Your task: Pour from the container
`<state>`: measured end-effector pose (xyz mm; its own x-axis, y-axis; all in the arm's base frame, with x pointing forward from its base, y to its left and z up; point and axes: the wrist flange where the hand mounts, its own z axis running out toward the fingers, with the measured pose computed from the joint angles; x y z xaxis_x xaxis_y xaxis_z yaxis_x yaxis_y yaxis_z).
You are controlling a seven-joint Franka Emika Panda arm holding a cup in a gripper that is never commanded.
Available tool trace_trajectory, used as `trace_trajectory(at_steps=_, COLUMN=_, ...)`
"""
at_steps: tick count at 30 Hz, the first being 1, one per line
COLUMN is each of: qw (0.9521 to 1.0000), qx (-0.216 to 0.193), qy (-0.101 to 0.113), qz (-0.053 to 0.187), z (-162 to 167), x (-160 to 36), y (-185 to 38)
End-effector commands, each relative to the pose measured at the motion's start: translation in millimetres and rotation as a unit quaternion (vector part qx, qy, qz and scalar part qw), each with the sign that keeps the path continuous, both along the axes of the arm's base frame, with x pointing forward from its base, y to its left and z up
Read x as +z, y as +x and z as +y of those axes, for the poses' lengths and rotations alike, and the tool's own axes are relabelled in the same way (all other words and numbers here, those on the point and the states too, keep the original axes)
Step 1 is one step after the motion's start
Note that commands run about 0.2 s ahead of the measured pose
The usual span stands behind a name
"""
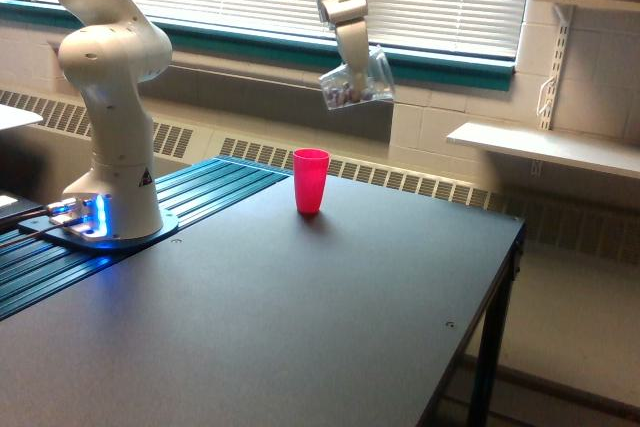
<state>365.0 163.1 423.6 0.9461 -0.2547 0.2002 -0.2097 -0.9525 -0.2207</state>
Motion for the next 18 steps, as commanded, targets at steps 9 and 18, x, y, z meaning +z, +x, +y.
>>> trace_trajectory(at_steps=9, qw=0.9942, qx=0.099, qy=-0.015, qz=0.039, z=43.0, x=-23.0, y=-51.1)
trace_trajectory(at_steps=18, qw=0.9892, qx=0.128, qy=-0.03, qz=0.064, z=49.4, x=-43.6, y=-76.5)
